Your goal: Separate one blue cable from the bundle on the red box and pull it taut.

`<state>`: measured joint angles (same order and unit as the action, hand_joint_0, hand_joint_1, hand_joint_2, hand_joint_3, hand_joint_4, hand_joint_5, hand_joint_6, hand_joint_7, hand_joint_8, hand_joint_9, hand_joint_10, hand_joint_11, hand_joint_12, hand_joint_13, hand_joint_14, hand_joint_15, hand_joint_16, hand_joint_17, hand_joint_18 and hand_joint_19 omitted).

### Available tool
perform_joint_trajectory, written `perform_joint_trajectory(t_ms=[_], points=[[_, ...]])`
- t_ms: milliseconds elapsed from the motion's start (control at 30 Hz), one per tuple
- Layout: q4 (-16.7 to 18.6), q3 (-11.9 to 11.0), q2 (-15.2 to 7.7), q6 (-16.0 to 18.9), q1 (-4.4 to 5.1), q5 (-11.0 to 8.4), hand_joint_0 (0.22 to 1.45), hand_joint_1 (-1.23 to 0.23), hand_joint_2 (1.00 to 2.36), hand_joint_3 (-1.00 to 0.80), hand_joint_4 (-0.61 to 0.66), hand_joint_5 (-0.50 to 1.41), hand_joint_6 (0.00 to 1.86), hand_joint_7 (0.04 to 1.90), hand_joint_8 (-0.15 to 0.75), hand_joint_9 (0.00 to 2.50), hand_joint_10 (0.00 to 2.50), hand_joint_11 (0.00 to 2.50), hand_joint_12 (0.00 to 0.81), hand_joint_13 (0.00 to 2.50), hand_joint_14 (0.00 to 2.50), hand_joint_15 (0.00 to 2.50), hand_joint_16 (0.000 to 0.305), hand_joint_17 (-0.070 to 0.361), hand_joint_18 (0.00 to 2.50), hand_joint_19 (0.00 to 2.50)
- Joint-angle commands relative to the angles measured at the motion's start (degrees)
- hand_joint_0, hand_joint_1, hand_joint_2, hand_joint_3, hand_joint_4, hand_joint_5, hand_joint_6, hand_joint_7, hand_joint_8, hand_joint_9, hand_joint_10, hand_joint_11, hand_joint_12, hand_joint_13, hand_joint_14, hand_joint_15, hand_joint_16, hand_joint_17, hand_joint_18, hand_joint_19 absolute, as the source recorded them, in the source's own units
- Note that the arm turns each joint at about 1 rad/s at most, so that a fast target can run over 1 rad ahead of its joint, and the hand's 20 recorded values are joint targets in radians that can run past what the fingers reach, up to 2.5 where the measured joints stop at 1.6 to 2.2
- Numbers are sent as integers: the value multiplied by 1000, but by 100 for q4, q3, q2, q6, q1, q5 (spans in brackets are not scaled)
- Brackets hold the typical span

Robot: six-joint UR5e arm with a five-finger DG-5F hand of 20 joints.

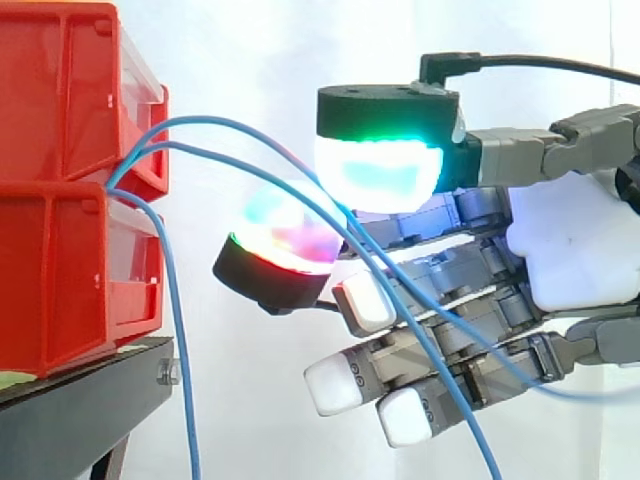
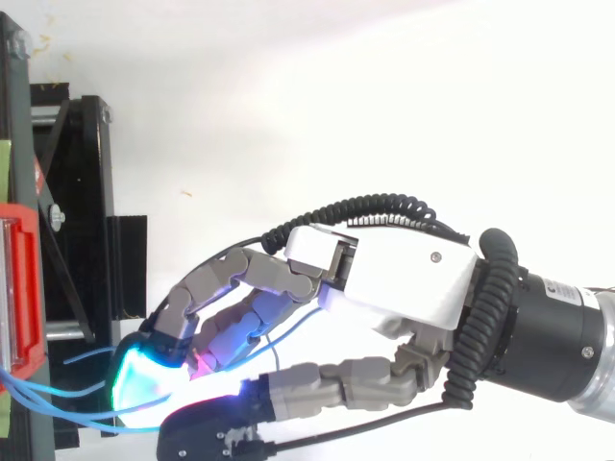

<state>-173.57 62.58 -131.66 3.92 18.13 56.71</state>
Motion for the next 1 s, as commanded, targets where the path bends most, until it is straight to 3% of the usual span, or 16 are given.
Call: perform_joint_trajectory(t_ms=[0, 333, 800, 933, 967], points=[[-27, 0, 0, 12, -3, 6, 623, -758, 1017, -261, 72, -186, 939, 580, 257, 970, 22, 673, 343, 720, 20, 475, 48, 108, 554, 639], [-80, 0, 0, 38, -3, 6, 587, -699, 1014, -296, 75, -163, 926, 656, 269, 1055, 21, 675, 346, 734, 19, 478, 48, 108, 571, 642], [-115, 0, 0, 73, -3, -2, 494, -656, 1001, -500, 84, -124, 887, 718, 293, 1111, 22, 655, 373, 765, 18, 477, 53, 118, 610, 657], [-238, 0, 9, 91, 6, 6, 493, -665, 1000, -500, 85, -117, 883, 741, 292, 1118, 22, 648, 375, 770, 18, 471, 53, 118, 622, 657], [-282, 0, 18, 117, -3, 6, 542, -673, 1002, -473, 72, -110, 884, 784, 277, 1131, 21, 656, 359, 773, 18, 472, 49, 110, 620, 650]])
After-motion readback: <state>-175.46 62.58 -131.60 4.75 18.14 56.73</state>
